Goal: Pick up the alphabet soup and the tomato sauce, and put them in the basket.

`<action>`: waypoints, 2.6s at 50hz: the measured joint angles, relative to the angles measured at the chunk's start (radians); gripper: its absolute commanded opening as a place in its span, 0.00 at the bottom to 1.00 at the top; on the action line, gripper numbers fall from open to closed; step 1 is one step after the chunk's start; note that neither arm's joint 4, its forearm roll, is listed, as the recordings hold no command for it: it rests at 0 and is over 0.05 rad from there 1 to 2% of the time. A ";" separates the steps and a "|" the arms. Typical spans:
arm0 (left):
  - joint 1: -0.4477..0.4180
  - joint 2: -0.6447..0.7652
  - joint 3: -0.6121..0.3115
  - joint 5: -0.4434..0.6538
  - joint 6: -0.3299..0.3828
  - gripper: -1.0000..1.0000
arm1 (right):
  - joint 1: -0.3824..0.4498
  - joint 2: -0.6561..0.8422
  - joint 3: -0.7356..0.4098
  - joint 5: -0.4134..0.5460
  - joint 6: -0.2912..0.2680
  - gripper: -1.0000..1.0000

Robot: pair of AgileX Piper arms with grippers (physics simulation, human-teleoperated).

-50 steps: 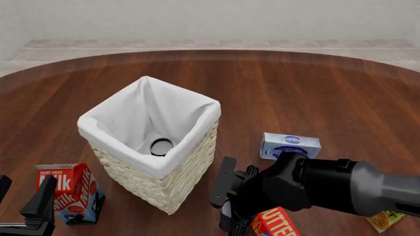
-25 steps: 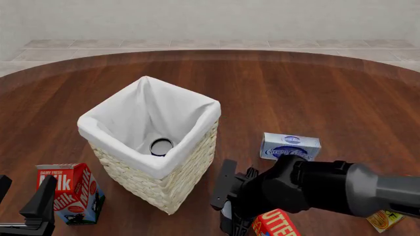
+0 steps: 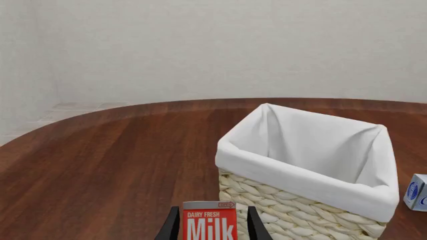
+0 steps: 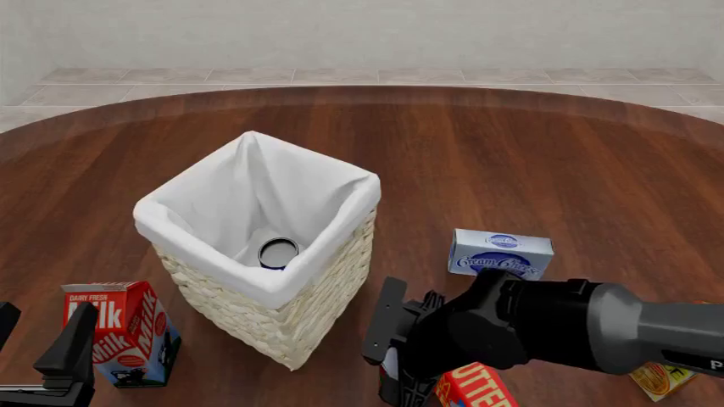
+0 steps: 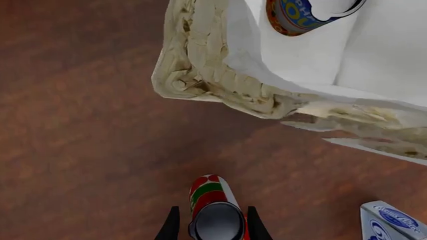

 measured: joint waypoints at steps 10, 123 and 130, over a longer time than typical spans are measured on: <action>0.000 0.000 0.000 0.000 0.000 1.00 | 0.002 0.004 0.001 -0.001 0.002 1.00; 0.000 0.000 0.000 0.000 0.000 1.00 | 0.076 -0.164 -0.067 0.105 -0.038 0.00; 0.000 0.000 0.000 0.000 0.000 1.00 | 0.082 -0.176 -0.084 0.122 -0.039 0.00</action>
